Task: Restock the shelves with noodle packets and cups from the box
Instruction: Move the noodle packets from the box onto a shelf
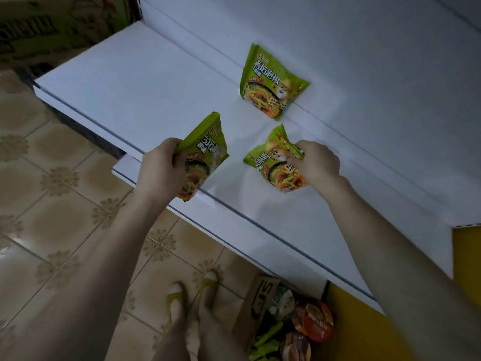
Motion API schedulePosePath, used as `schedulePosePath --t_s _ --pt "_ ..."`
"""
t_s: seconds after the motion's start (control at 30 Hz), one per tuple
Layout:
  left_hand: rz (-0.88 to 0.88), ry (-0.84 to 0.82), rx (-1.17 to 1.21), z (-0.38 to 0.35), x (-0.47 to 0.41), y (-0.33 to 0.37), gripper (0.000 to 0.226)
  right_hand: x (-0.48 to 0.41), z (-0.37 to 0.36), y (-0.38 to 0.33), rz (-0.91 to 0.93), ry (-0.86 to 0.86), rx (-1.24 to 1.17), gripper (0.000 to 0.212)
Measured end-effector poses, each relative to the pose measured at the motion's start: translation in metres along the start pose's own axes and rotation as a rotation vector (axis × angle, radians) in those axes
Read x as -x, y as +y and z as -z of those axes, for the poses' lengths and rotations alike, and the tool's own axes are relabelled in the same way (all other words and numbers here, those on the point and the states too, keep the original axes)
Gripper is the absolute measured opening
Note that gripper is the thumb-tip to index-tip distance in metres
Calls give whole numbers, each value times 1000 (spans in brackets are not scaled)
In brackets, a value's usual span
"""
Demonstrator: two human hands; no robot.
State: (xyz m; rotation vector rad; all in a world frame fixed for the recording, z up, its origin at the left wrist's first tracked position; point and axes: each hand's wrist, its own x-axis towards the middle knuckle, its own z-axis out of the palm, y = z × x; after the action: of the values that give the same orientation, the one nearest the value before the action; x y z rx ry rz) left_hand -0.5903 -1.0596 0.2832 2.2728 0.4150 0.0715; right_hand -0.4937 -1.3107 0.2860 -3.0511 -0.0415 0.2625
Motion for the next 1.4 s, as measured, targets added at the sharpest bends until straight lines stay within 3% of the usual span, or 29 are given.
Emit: schedulePosePath --t_s 0.13,0.33,0.57,0.73,1.4 --pt "-42 -37 -12 -4 4 1 25 8 -5 21 -91 74 -170 27" --pt "-75 -24 -1 -16 -1 14 26 -4 -21 52 -303 329 -539 28" --pt "-144 -24 -37 -47 -22 35 28 -45 -49 75 -490 459 -741 25" --pt "-209 -20 -62 -67 -28 48 27 -81 -54 88 -521 556 -872 24" --pt "-364 -8 -150 -99 -46 54 28 -146 -84 90 -610 553 -1081 28"
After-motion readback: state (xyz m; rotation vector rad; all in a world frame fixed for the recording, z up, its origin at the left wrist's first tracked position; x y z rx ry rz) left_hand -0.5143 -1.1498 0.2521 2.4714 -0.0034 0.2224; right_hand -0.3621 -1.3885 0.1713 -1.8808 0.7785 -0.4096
